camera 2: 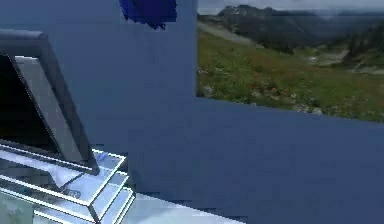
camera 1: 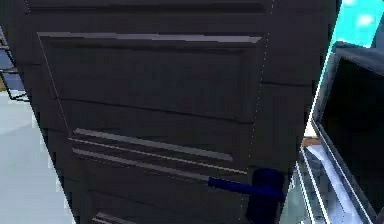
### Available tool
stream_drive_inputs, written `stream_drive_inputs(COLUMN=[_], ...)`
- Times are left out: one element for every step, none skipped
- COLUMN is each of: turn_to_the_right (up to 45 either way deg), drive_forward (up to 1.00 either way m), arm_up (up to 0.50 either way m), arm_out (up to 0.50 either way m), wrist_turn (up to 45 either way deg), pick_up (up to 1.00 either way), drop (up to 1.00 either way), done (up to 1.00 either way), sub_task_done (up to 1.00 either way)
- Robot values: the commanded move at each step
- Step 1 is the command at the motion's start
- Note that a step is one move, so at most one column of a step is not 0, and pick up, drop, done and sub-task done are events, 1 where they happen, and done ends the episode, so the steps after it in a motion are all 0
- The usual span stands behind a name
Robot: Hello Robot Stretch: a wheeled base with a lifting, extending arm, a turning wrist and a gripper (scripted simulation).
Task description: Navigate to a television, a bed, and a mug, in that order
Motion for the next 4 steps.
stream_drive_inputs(turn_to_the_right=[-45.0, -21.0, 0.0, -3.0], drive_forward=[0.00, 0.00, 1.00, 0.00], arm_up=[0.00, 0.00, 0.00, 0.00], arm_out=[0.00, 0.00, 0.00, 0.00], wrist_turn=[0.0, 0.0, 0.0, 0.0], pick_up=[0.00, 0.00, 0.00, 0.00], drop=[0.00, 0.00, 0.00, 0.00], done=[0.00, 0.00, 0.00, 0.00], sub_task_done=[0.00, 0.00, 0.00, 0.00])
